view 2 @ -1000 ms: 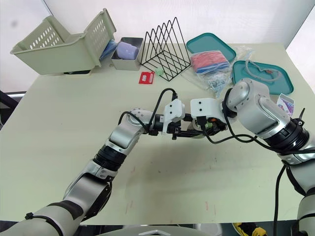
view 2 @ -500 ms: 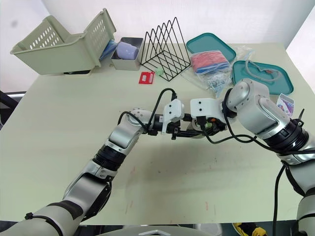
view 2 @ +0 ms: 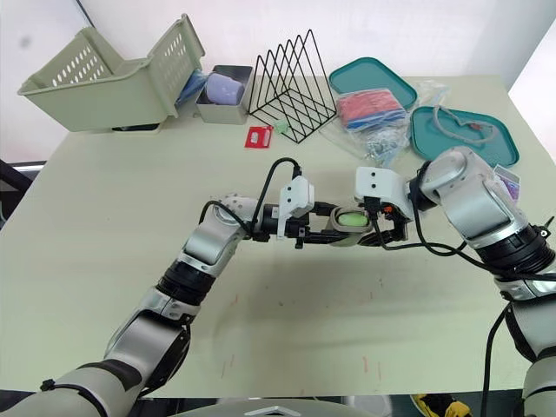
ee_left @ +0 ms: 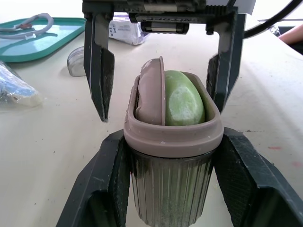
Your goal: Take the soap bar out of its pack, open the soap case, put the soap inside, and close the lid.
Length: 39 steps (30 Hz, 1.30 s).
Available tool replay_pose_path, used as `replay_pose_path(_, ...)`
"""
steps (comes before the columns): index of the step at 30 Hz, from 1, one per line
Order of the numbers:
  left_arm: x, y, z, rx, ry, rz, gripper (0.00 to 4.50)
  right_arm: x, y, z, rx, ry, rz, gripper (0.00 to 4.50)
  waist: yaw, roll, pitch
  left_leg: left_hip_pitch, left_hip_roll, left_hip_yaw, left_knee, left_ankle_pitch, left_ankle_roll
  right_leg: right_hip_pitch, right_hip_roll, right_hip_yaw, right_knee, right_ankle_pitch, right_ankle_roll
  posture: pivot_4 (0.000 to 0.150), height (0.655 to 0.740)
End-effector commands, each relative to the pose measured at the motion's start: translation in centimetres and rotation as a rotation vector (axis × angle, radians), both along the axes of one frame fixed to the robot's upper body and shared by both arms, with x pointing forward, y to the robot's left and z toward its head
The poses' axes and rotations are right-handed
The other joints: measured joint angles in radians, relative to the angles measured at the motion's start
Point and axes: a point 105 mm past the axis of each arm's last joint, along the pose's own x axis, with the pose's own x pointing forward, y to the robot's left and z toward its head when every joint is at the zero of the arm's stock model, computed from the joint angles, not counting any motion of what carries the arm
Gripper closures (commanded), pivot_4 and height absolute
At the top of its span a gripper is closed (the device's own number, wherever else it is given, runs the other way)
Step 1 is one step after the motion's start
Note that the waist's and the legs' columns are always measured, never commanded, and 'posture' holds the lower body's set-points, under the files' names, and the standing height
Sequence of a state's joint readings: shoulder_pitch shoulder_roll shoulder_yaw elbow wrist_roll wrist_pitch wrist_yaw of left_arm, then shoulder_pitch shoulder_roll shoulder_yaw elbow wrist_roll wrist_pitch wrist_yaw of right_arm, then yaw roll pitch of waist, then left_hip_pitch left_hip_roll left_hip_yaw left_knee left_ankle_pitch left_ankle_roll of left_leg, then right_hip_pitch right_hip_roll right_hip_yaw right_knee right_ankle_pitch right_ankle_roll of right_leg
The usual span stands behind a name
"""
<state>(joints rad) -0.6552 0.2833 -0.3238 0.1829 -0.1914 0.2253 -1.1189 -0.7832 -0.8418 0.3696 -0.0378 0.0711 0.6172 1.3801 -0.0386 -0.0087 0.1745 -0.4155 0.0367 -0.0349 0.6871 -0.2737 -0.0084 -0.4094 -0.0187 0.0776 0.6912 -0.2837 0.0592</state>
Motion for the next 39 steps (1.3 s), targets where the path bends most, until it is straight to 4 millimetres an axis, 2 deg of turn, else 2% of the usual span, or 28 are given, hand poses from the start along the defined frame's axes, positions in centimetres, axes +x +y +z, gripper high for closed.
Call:
replay_pose_path(1, -0.5, 0.6, 1.4, -0.091, -0.043, -0.023, 2.49, 0.4, -1.4, 1.6, 0.17, -0.066, -0.021, 0.06, 0.001, 0.0, 0.0, 0.0, 0.0, 0.0, 0.0, 0.0, 0.0, 0.0, 0.0, 0.0, 0.0, 0.0, 0.0, 0.15, 0.74)
replay_pose_path(4, -1.0, 0.9, 1.6, -0.134, -0.039, -0.036, 2.49, -0.1, -2.3, 1.3, 0.261, -0.076, 0.003, 0.06, 0.002, 0.0, 0.0, 0.0, 0.0, 0.001, 0.0, 0.0, 0.0, 0.0, 0.0, 0.0, 0.0, 0.0, 0.0, 0.15, 0.74)
replay_pose_path(6, -1.9, 1.0, 1.8, -0.183, -0.031, -0.056, 2.49, -1.1, -3.0, 0.8, 0.352, -0.053, 0.017, 0.06, 0.003, 0.0, 0.0, 0.0, 0.0, 0.001, 0.0, 0.0, 0.0, 0.0, 0.0, 0.001, 0.0, 0.0, 0.0, 0.15, 0.74)
replay_pose_path(11, -3.4, 1.7, 1.7, -0.262, 0.021, -0.08, 2.49, -2.6, -5.0, -1.0, 0.582, -0.056, -0.069, 0.06, 0.005, 0.0, 0.0, 0.001, 0.0, 0.001, 0.001, 0.001, -0.001, 0.0, 0.0, 0.002, 0.002, 0.0, 0.0, 0.15, 0.74)
replay_pose_path(17, -3.9, 2.0, 0.5, -0.227, 0.03, -0.095, 2.49, -4.1, -6.5, -3.4, 0.674, -0.078, -0.155, 0.06, 0.007, 0.0, 0.0, 0.001, 0.0, 0.001, 0.0, 0.001, -0.001, 0.001, 0.0, 0.002, 0.002, 0.0, 0.0, 0.15, 0.74)
replay_pose_path(19, -3.8, 1.9, 0.2, -0.219, 0.031, -0.094, 2.49, -4.4, -7.2, -3.7, 0.677, -0.099, -0.187, 0.06, 0.006, 0.0, 0.0, 0.002, 0.0, 0.001, 0.001, 0.001, -0.001, 0.001, 0.0, 0.002, 0.003, 0.0, 0.0, 0.15, 0.74)
replay_pose_path(26, -3.2, 2.3, -0.7, -0.177, 0.015, -0.082, 2.49, -6.0, -11.9, -2.9, 0.643, -0.238, -0.396, 0.06, 0.015, 0.0, 0.0, 0.002, 0.0, 0.001, 0.0, 0.001, -0.002, 0.001, 0.001, 0.002, 0.002, 0.0, 0.0, 0.15, 0.74)
replay_pose_path(35, -2.5, 2.9, -0.5, -0.181, -0.003, -0.047, 2.49, -11.0, -18.0, -4.1, 0.55, -0.287, -0.702, 0.06, 0.027, 0.001, -0.001, 0.002, 0.0, 0.002, 0.0, 0.001, -0.001, 0.002, 0.001, 0.003, 0.002, 0.0, 0.0, 0.15, 0.74)
replay_pose_path(39, -2.5, 3.0, -0.5, -0.181, -0.002, -0.045, 2.49, -11.9, -19.0, -4.1, 0.539, -0.302, -0.764, 0.06, 0.019, 0.001, -0.001, 0.003, 0.0, 0.003, 0.0, 0.001, -0.001, 0.002, 0.001, 0.004, 0.001, 0.0, 0.0, 0.15, 0.74)
